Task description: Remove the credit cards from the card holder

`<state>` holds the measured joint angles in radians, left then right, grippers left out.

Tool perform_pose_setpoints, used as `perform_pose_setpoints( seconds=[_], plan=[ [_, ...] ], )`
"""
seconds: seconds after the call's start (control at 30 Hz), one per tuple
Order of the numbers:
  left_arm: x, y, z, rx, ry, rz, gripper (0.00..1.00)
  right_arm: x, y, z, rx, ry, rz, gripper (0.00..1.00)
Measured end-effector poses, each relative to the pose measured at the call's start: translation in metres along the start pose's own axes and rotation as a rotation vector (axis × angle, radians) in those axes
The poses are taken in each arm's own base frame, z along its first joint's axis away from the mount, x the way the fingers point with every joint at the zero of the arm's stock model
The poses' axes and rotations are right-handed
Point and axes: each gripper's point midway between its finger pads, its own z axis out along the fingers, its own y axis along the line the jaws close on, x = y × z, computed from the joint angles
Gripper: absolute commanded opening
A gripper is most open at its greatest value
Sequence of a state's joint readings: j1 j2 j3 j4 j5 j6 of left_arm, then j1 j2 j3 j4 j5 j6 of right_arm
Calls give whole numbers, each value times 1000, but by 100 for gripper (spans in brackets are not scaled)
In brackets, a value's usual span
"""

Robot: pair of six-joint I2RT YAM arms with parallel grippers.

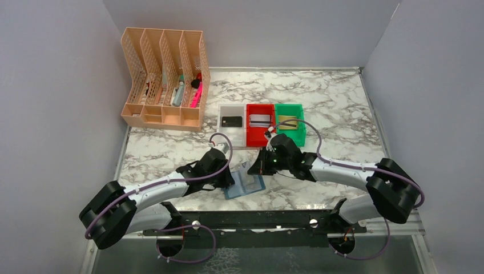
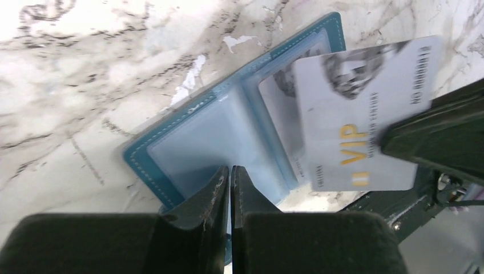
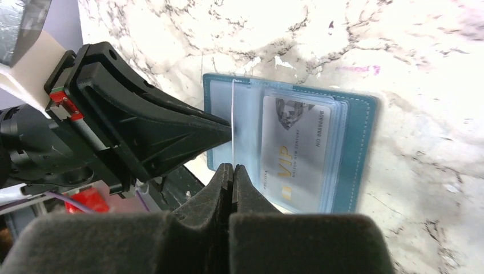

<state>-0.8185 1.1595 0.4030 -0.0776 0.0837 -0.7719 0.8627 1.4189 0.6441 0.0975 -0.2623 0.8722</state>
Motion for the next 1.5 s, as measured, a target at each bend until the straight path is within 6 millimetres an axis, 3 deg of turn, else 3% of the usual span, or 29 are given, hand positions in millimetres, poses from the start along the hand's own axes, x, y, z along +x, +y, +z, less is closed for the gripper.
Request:
perform_pose_setpoints(
  seconds=[0.23,0.47,1.03,1.27,1.5],
  plan=[
    [-5,7,-8,-50,-21,24,16,-11,-15,-17,110,-73,-29,1],
    [-12,1,-14,-26,-47,33,21,-28,-28,-39,205,-177,-89,1],
    [-33,-9,-28,3,-150,37,44,-100,-43,-88,416,-512,-371,1],
    [-39,-4,-38,-22,-196,33,52,-130,-47,-84,468,-564,-539,1],
    [-44,-4,-44,-24,-226,31,54,-178,-42,-77,460,-566,-722,1]
  ],
)
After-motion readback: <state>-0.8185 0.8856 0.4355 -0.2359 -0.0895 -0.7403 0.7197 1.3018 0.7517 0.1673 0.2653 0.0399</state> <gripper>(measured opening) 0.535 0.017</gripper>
